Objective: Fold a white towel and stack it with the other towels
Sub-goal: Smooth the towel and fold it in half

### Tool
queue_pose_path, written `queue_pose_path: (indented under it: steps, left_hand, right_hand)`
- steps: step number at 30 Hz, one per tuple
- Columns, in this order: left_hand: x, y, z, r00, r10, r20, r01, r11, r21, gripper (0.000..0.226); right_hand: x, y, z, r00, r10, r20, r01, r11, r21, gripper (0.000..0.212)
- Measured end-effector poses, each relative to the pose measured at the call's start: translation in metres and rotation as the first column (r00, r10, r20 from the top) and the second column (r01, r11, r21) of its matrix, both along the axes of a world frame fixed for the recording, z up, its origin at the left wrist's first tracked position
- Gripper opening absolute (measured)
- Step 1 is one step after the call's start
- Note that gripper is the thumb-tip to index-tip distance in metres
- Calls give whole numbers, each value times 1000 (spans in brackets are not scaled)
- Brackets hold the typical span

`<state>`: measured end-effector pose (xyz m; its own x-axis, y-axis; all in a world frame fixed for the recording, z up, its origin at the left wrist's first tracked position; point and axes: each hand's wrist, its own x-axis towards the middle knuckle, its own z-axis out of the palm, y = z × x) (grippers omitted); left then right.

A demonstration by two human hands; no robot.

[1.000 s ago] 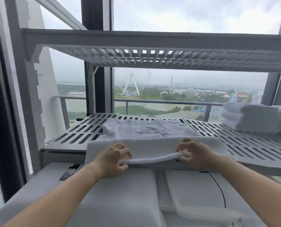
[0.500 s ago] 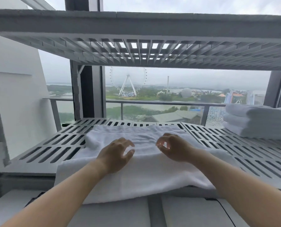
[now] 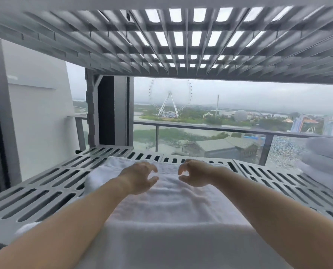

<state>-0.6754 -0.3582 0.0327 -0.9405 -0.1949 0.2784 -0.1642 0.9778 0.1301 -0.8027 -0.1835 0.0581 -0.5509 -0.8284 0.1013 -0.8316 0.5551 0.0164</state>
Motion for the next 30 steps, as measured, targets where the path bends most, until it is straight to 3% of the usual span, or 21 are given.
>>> queue_pose_path:
  steps: [9,17,23,30]
  left_hand:
    - [-65,-22,17,996,51,75,-45,996,-79,36]
    - [-127,-28,3,986,29,166,-6,990,-142,35]
    - [-134,-42,-20,995,14,-96,0,989,148,28]
    - [-130,-59,-23,992,33,-118,-20,993,114,26]
  right_hand:
    - [-49,-51,-11,1000,0,17,0,999,32,31]
    - [-87,-57,-28,999,-50,18,52,990,-134,35]
    - [-107,-54,-47,989,-95,109,128,929,-347,39]
    - [-108,-58,-47,987,-151,61,163,933,-321,31]
